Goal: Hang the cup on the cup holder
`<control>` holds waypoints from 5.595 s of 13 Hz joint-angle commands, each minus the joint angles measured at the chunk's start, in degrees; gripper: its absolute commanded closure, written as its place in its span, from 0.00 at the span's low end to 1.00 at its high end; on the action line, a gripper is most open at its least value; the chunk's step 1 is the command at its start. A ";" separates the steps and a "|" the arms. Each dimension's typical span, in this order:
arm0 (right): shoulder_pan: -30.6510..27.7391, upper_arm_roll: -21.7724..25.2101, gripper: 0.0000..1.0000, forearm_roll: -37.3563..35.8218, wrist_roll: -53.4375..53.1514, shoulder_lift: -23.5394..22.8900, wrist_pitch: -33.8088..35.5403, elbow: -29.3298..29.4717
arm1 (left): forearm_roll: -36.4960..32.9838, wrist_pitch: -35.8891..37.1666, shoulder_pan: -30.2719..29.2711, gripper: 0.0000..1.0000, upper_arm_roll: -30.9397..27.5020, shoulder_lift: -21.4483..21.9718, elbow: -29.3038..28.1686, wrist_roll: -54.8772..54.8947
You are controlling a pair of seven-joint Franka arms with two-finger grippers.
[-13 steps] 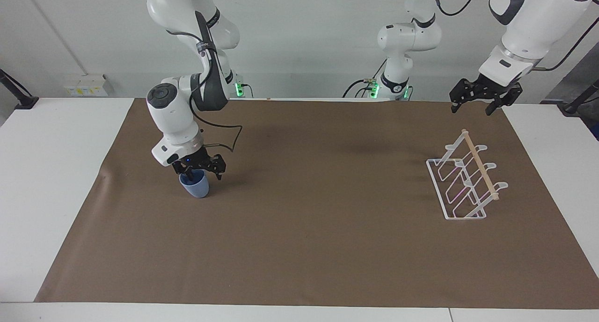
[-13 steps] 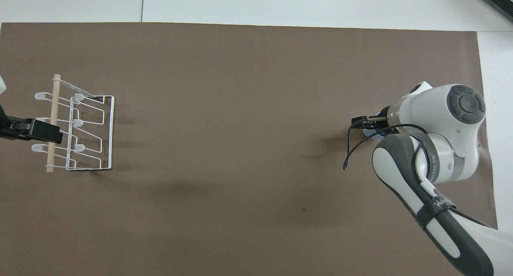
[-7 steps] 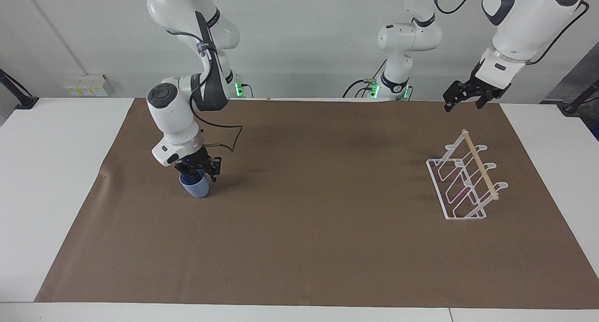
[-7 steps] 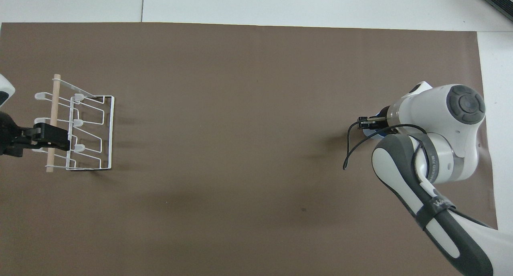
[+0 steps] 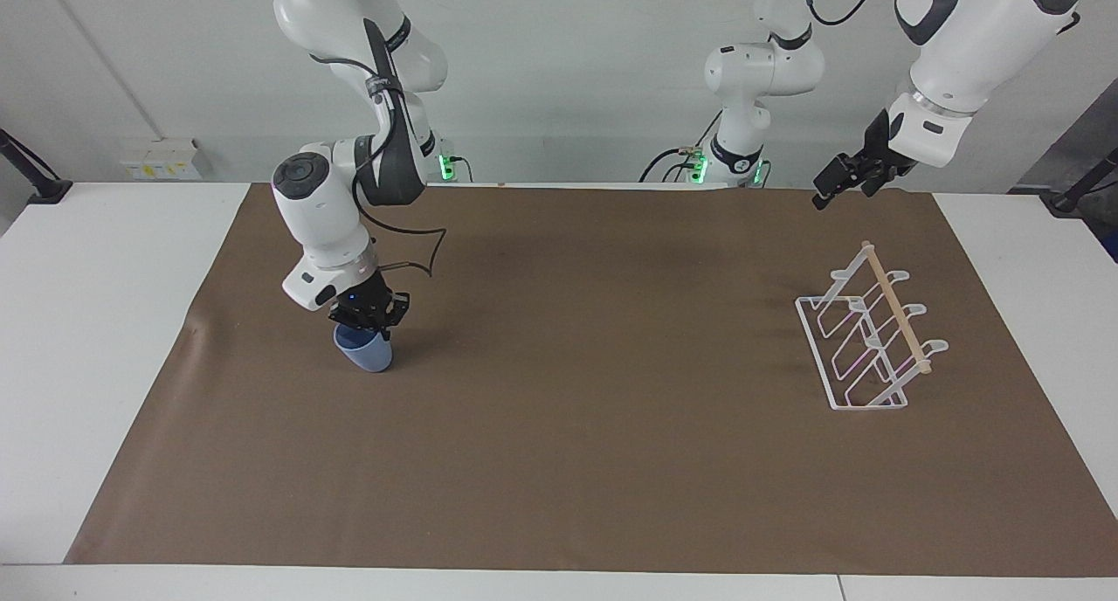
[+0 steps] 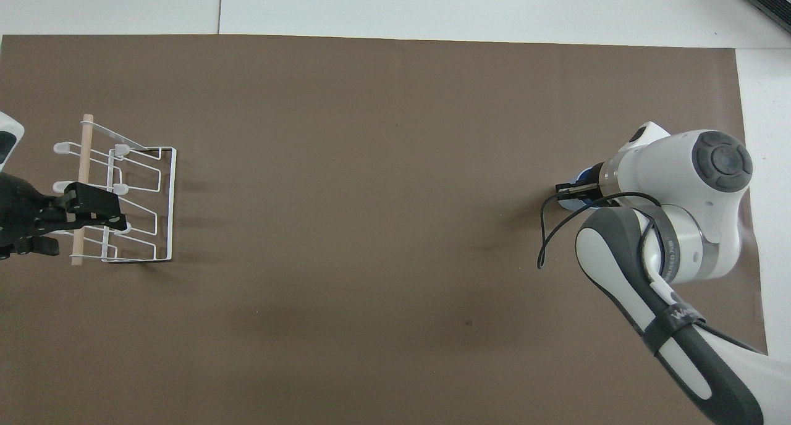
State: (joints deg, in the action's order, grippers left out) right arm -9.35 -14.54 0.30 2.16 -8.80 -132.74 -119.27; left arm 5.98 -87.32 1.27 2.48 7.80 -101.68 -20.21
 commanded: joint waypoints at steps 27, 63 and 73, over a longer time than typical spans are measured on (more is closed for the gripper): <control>-0.23 -2.32 1.00 5.12 1.36 7.48 28.68 20.22 | 30.03 -6.10 -0.30 0.00 1.83 3.72 -4.93 -58.43; 20.95 -3.30 1.00 38.98 -9.63 9.24 10.49 17.76 | 39.72 -52.41 20.53 0.00 6.40 2.40 -21.28 -81.74; 21.03 -3.39 1.00 38.98 -9.63 9.07 9.69 17.76 | 39.72 -53.83 22.64 0.00 6.66 1.87 -21.10 -81.21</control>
State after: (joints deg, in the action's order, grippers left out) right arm 11.93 -17.48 37.45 -6.98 -0.48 -122.06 -100.56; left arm 44.85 -140.20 23.02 9.66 8.64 -121.26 -101.15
